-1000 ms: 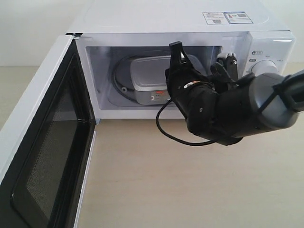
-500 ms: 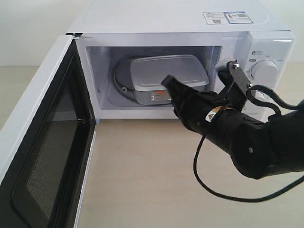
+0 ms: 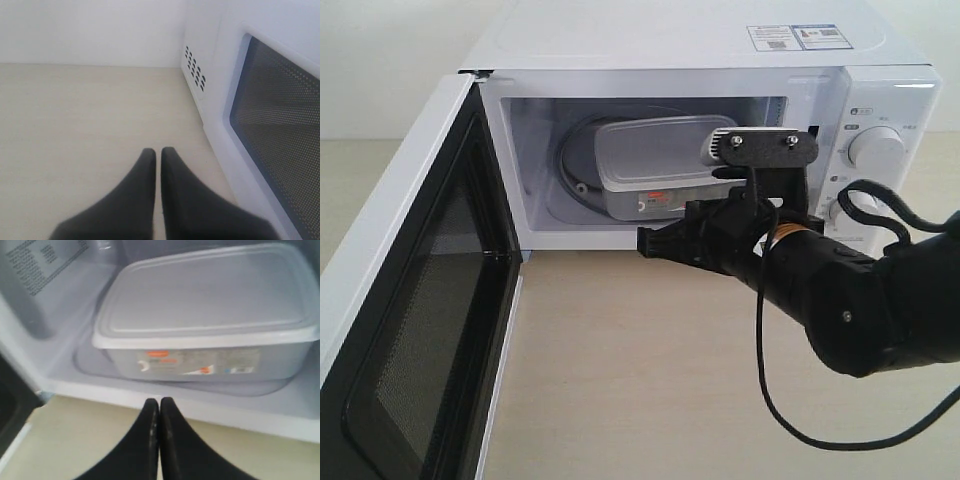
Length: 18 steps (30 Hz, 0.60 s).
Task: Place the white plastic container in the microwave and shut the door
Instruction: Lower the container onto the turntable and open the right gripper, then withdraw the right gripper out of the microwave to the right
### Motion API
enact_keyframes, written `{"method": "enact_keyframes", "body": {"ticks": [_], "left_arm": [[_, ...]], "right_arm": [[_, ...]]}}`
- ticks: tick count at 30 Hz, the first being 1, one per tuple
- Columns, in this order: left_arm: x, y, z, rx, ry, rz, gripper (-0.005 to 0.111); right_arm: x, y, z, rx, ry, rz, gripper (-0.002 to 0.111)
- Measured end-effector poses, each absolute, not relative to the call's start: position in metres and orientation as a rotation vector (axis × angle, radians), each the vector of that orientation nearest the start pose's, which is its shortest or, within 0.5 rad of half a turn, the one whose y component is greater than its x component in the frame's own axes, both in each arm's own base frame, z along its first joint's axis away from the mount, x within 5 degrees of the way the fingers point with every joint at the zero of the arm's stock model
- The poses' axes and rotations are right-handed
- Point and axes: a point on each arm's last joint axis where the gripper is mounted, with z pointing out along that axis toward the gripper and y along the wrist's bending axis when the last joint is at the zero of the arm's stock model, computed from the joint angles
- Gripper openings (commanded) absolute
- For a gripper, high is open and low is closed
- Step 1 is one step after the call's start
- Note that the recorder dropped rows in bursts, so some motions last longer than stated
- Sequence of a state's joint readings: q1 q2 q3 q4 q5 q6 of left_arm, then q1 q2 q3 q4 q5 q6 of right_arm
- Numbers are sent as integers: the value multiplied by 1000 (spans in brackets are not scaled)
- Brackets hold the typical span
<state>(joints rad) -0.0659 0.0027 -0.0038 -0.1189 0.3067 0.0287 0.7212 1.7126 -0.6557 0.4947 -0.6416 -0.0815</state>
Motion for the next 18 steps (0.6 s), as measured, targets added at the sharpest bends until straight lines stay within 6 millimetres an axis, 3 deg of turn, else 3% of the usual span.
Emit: {"method": "enact_keyframes", "body": {"ticks": [12,18], "left_arm": [[54,-7,187,9,1789,-140,4],[54,-7,187,9,1789,-140,4]], "right_arm": [[269,192,122,-255,1926,253,0],[283,206,124,-276,1883,276,0]]}}
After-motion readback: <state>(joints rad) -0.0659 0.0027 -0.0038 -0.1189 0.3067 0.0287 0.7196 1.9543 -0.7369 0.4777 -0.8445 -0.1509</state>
